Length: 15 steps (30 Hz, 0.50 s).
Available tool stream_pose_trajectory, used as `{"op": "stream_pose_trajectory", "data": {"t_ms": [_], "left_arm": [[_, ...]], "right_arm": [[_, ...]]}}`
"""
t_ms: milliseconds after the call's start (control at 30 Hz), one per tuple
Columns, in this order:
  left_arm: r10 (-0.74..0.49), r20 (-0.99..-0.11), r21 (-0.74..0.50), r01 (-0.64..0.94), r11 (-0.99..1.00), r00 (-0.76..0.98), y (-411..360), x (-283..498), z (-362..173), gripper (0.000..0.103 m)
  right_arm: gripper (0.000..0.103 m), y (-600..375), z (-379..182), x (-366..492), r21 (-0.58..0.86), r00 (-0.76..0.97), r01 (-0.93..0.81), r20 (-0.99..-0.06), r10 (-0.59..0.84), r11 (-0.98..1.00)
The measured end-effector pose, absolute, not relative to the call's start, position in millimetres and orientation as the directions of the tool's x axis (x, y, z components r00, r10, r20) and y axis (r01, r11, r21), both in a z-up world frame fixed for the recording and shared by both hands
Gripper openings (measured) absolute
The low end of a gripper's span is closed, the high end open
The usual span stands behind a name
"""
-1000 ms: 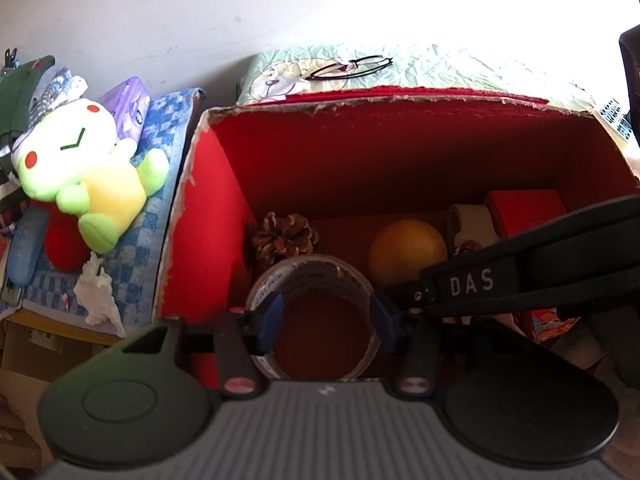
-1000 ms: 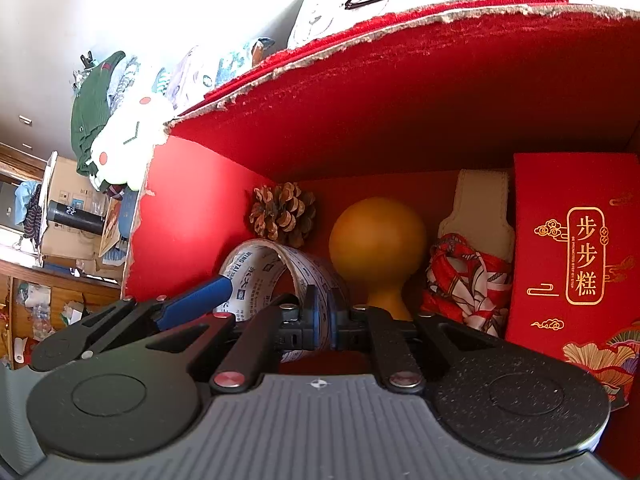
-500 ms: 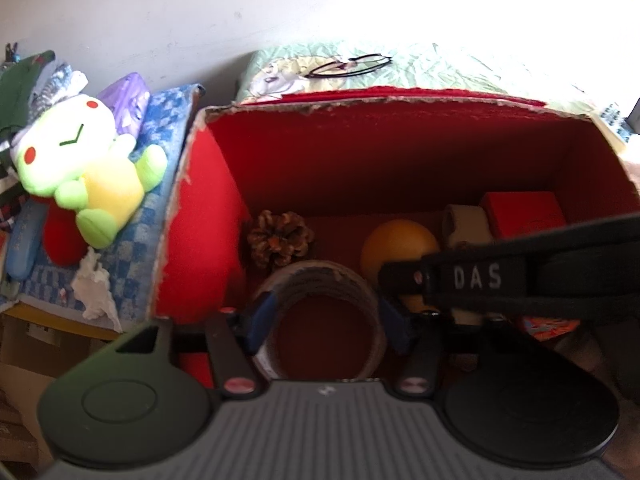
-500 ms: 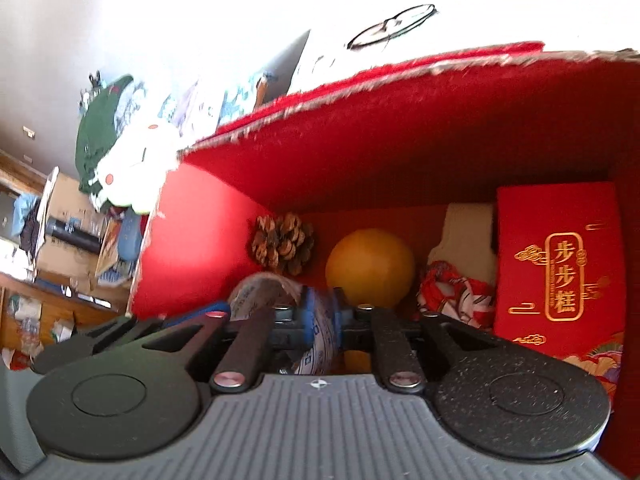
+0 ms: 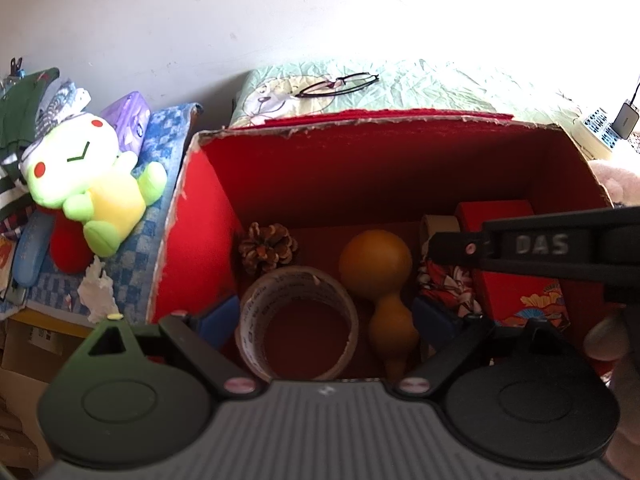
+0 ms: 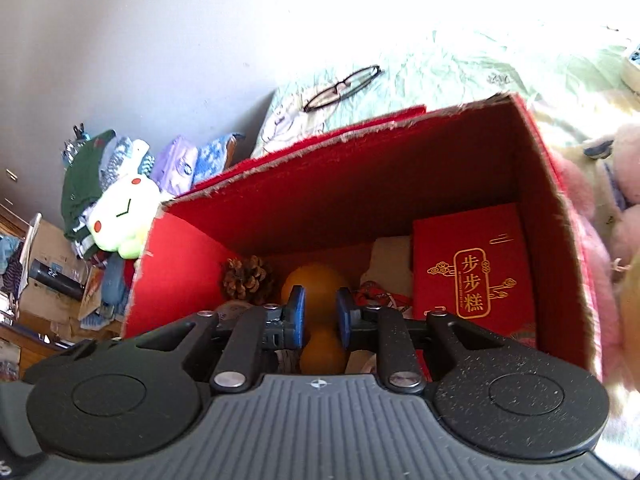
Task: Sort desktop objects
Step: 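Open the right gripper and lift it out of the box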
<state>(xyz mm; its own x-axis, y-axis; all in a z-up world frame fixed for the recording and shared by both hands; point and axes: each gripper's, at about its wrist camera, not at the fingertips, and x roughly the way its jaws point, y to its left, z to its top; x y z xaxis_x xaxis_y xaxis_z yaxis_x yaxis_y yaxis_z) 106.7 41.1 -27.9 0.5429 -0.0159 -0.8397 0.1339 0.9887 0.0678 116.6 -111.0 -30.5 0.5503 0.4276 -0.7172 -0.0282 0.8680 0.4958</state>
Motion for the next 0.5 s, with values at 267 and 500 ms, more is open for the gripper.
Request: {"op": "stream_pose_trajectory", "data": {"t_ms": [267,500], "left_arm": [[-0.007,-0.831,0.076,0.125,0.989,0.557,37.5,98.4,-18.3,0.095],[0.001,-0.819,0.079,0.112,0.991,0.573,35.4,89.0,-8.8,0.098]], "right_arm": [[0.024,-116.1,-4.2,92.1,0.412,0.643,-0.025,-0.692,0.33,0.911],[0.026,-118.9,7.2,75.6,0.316,0.681,0.002,-0.695,0.23,0.949]]}}
